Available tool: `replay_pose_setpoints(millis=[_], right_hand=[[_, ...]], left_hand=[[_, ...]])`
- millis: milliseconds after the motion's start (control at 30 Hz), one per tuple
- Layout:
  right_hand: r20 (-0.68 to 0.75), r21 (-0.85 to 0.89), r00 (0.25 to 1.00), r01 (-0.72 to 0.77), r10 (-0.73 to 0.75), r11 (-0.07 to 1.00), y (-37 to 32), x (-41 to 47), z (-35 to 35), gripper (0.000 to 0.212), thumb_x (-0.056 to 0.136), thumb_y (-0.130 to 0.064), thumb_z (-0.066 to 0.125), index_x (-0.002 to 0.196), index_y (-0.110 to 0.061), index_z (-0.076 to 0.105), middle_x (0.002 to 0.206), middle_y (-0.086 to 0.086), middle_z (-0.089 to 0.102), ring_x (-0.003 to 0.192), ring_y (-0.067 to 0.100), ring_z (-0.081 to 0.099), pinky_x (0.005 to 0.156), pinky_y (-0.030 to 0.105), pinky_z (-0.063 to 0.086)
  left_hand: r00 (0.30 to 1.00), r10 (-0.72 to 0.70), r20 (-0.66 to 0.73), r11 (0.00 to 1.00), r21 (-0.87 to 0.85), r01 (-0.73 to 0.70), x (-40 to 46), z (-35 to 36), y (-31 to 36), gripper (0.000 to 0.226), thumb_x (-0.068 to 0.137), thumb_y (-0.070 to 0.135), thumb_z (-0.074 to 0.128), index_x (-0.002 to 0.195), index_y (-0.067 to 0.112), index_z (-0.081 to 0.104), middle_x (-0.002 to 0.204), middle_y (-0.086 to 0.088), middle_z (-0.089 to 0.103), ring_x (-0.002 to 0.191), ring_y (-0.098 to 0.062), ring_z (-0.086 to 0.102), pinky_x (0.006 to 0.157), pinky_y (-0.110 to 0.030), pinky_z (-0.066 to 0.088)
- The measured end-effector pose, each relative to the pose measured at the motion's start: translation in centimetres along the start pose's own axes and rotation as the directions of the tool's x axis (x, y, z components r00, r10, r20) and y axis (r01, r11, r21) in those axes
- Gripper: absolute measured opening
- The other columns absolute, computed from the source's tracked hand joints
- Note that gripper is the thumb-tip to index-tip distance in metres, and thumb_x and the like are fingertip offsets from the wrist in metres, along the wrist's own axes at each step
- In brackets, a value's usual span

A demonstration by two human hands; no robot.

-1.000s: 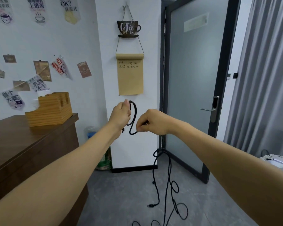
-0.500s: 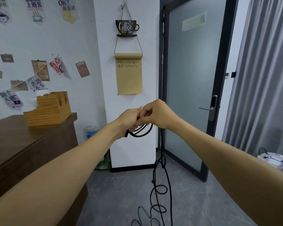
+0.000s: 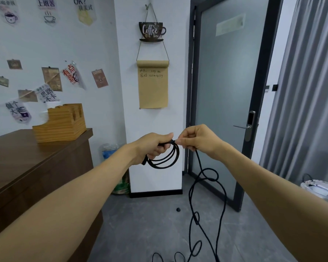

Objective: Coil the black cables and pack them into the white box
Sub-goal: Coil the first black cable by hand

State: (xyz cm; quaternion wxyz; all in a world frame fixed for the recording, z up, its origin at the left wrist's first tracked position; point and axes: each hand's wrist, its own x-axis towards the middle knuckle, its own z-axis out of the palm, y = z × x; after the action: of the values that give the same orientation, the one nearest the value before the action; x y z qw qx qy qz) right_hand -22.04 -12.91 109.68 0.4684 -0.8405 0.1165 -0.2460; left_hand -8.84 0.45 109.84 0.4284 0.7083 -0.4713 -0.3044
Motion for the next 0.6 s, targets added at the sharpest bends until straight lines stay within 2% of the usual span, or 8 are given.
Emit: replay_pose_setpoints(millis=[133, 267, 367, 467, 533, 600], right_hand=[[-0.014, -0.043, 1.0, -0.017, 0.016, 0.999, 0.4, 0.0, -0.2, 0.015, 0.081, -0.019, 0.072, 0.073, -0.008, 0.066, 0.053, -0.004, 0.058, 0.049, 0.009, 0.043, 0.05, 0.019, 0.039], [-0.027, -0.098, 0.998, -0.062, 0.06, 0.993, 2.1, -0.1, -0.6, 0.011, 0.085, -0.015, 0.069, 0.078, -0.007, 0.067, 0.059, -0.001, 0.058, 0.054, 0.011, 0.046, 0.056, 0.02, 0.043], [-0.003, -0.288, 0.995, -0.095, 0.099, 0.953, 3.4, -0.5, -1.1, 0.011, 0.087, -0.014, 0.065, 0.08, -0.006, 0.066, 0.062, -0.003, 0.055, 0.056, 0.008, 0.048, 0.057, 0.015, 0.044], [0.047, -0.511, 0.99, -0.092, 0.135, 0.854, 4.3, -0.9, -1.2, 0.015, 0.088, -0.014, 0.062, 0.084, 0.0, 0.065, 0.065, -0.004, 0.052, 0.058, 0.008, 0.044, 0.057, 0.014, 0.038], [0.078, -0.578, 0.981, -0.099, 0.175, 0.81, 5.0, -0.9, -1.2, 0.012, 0.089, -0.013, 0.061, 0.092, -0.004, 0.068, 0.077, -0.001, 0.06, 0.067, 0.011, 0.051, 0.063, 0.017, 0.043], [0.074, -0.61, 0.975, -0.12, 0.207, 0.783, 5.6, -1.0, -1.0, 0.014, 0.088, -0.009, 0.061, 0.1, -0.009, 0.07, 0.096, 0.001, 0.067, 0.084, 0.015, 0.06, 0.076, 0.023, 0.05]], left_hand=[[0.999, 0.023, 0.031, 1.0, 0.018, -0.024, -0.1, 0.5, -0.1, 0.04, 0.096, 0.034, 0.051, 0.059, 0.022, 0.038, 0.05, 0.009, 0.026, 0.043, -0.005, 0.016, 0.042, -0.017, 0.014], [0.991, 0.023, -0.131, 0.993, -0.109, -0.038, 0.4, 0.5, -0.7, 0.045, 0.097, 0.035, 0.048, 0.057, 0.023, 0.03, 0.048, 0.011, 0.023, 0.04, -0.005, 0.015, 0.038, -0.016, 0.014], [0.974, 0.018, -0.225, 0.984, -0.168, -0.057, 0.7, -0.1, -0.9, 0.045, 0.098, 0.034, 0.045, 0.058, 0.024, 0.027, 0.044, 0.012, 0.022, 0.037, -0.005, 0.014, 0.036, -0.015, 0.013], [0.96, 0.01, -0.279, 0.98, -0.19, -0.066, 1.0, -0.3, -0.9, 0.043, 0.098, 0.032, 0.044, 0.059, 0.024, 0.026, 0.043, 0.013, 0.022, 0.037, -0.005, 0.014, 0.036, -0.015, 0.012], [0.951, 0.004, -0.309, 0.977, -0.203, -0.07, 1.2, -0.4, -1.0, 0.042, 0.097, 0.031, 0.044, 0.06, 0.023, 0.026, 0.044, 0.012, 0.022, 0.037, -0.006, 0.014, 0.036, -0.016, 0.013], [0.946, -0.006, -0.324, 0.975, -0.212, -0.067, 1.3, -0.5, -1.2, 0.041, 0.097, 0.03, 0.044, 0.06, 0.023, 0.027, 0.044, 0.012, 0.022, 0.037, -0.006, 0.014, 0.036, -0.015, 0.013]])
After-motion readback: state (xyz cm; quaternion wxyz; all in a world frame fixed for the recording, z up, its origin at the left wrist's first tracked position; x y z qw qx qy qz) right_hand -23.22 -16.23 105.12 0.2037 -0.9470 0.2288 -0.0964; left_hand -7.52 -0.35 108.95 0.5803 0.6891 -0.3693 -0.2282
